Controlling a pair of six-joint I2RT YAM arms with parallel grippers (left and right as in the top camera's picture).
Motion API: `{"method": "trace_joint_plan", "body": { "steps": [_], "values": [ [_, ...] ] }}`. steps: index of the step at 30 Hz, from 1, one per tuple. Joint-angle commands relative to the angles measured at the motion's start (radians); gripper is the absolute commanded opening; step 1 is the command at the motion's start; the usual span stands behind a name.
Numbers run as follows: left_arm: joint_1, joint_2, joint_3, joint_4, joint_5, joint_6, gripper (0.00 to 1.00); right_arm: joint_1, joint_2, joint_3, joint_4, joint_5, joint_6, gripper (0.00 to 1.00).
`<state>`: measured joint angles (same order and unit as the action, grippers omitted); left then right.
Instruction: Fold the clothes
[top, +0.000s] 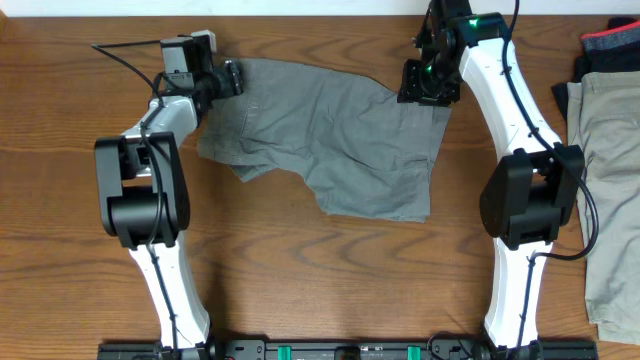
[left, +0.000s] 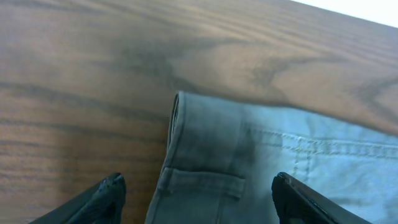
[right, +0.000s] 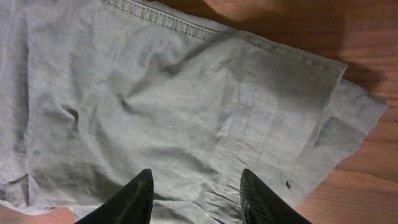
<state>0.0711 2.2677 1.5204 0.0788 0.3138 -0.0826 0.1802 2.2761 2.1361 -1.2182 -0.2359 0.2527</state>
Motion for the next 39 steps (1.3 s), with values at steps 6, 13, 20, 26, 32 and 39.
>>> {"method": "trace_joint_plan", "body": {
  "steps": [6, 13, 20, 26, 32, 39],
  "values": [
    [0.003, 0.027, 0.019, -0.02, 0.025, -0.005, 0.55, 0.009, 0.005, -0.005, -0.015, -0.008, 0.005, 0.4],
    [0.037, -0.023, 0.019, -0.03, 0.163, -0.005, 0.29, 0.008, 0.005, -0.005, -0.03, -0.001, 0.005, 0.38],
    [0.099, -0.159, 0.019, -0.117, 0.166, -0.005, 0.29, 0.002, 0.005, -0.005, -0.019, 0.045, 0.005, 0.38],
    [0.135, -0.213, 0.019, -0.364, 0.166, -0.001, 0.29, -0.033, 0.005, -0.005, -0.02, 0.078, 0.005, 0.41],
    [0.126, -0.215, 0.019, -0.699, 0.177, 0.027, 0.34, -0.063, 0.005, -0.005, -0.04, 0.074, 0.005, 0.38],
    [0.064, -0.214, 0.019, -0.906, 0.157, 0.138, 0.21, -0.059, 0.016, -0.01, -0.08, 0.058, 0.102, 0.01]
  ]
}}
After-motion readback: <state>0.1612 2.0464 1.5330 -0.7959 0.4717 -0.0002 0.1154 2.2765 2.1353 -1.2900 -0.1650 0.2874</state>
